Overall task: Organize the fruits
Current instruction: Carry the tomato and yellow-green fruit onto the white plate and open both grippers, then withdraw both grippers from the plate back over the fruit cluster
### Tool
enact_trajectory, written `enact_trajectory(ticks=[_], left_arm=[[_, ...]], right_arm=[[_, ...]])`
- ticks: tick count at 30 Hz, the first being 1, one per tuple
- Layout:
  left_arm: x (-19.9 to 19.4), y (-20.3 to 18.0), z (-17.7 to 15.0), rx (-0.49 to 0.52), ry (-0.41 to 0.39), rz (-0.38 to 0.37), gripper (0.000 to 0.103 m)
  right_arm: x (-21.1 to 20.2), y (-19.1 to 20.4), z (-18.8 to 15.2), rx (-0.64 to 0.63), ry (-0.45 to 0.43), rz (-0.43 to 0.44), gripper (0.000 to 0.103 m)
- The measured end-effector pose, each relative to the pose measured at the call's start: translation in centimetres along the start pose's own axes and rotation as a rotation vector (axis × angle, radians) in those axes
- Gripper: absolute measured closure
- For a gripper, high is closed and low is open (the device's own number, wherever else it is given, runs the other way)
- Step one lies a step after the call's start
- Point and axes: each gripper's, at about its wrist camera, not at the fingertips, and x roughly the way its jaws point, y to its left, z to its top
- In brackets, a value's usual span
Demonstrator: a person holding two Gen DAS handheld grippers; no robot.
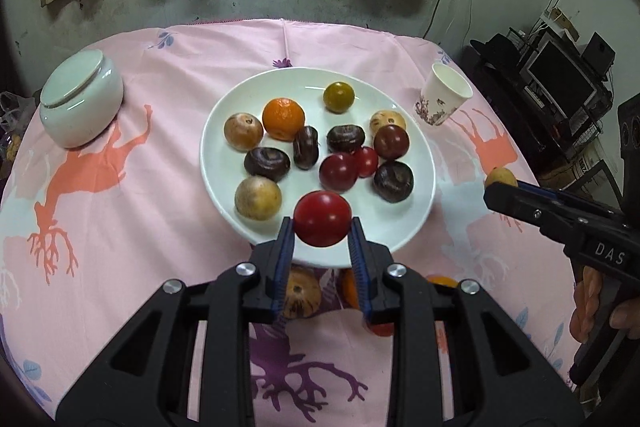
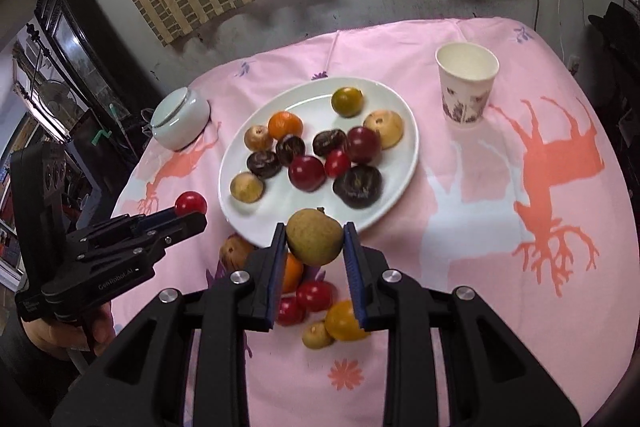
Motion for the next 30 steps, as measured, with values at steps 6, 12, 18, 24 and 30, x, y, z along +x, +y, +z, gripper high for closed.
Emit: enact_trajectory(ticks=[6, 12, 18, 24, 30], left_arm=[[3.6, 1.6, 2.7, -0.076, 0.019, -0.010, 0.075], [5.9, 2.4, 3.6, -0.102, 0.037, -0.005, 0.075], [7.7, 3.4, 3.9, -0.146, 0.075, 0.023, 0.075], [5.9, 3.8, 3.6, -0.163, 0.033, 0.062, 0.046], [3.6, 4.9, 1.1, -0.215, 0.053, 0.096, 0.030]], right_arm=[[4.2, 0.3, 3.7, 0.006, 0.000, -0.005, 0.075], [8.7, 0.4, 6.0, 0.032, 0.025, -0.009, 0.075], [11.7, 0.1, 6.6, 0.063, 0.066, -0.012, 0.074], [10.4, -0.5, 6.2, 0.115, 0.018, -0.001, 0.035], [7.7, -2.7, 3.6, 0.231, 0.071, 0.079, 0.035]])
